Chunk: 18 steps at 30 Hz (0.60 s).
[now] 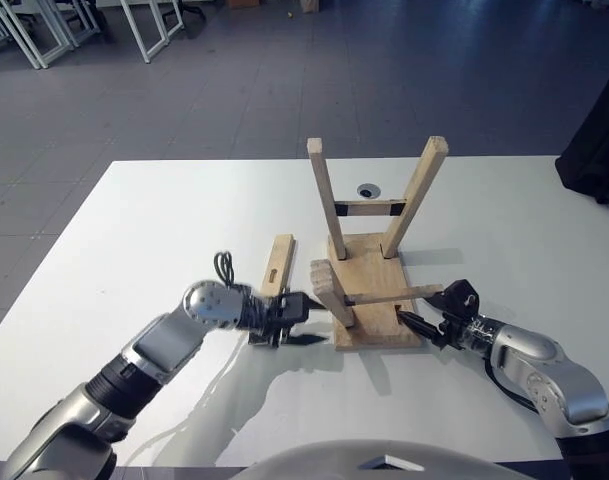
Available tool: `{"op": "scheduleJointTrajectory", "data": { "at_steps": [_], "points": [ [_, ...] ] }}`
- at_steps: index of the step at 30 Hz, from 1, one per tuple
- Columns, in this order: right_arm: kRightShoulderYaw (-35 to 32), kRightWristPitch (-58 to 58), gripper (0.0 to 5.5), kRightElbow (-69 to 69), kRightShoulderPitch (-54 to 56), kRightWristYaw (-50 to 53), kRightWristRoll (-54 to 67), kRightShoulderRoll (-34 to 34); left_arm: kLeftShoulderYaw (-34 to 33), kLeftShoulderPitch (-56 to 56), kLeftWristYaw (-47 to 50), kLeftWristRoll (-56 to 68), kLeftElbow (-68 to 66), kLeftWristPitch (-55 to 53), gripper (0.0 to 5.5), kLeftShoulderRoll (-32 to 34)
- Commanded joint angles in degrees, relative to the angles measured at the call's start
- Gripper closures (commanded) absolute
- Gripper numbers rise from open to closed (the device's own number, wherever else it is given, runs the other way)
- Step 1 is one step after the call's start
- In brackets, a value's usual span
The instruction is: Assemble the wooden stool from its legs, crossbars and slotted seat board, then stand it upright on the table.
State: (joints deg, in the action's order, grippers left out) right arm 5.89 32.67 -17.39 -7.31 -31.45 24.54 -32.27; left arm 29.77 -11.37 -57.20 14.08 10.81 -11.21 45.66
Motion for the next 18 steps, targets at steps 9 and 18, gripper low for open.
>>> {"op": "scheduleJointTrajectory", "data": {
  "at_steps": [9, 18],
  "points": [
    [-0.3, 1.7, 1.84, -1.6, -6.1, 1.9, -1.4, 1.7, -23.7, 15.4, 28.7, -2.6, 23.6, -25.9, 1.52, -8.2],
    [1.3, 2.6, 1.84, -3.3, -7.0, 3.7, -1.4, 4.1, -22.4, 22.4, 55.6, -9.2, 31.7, -47.5, 1.52, -32.6]
  ]
}}
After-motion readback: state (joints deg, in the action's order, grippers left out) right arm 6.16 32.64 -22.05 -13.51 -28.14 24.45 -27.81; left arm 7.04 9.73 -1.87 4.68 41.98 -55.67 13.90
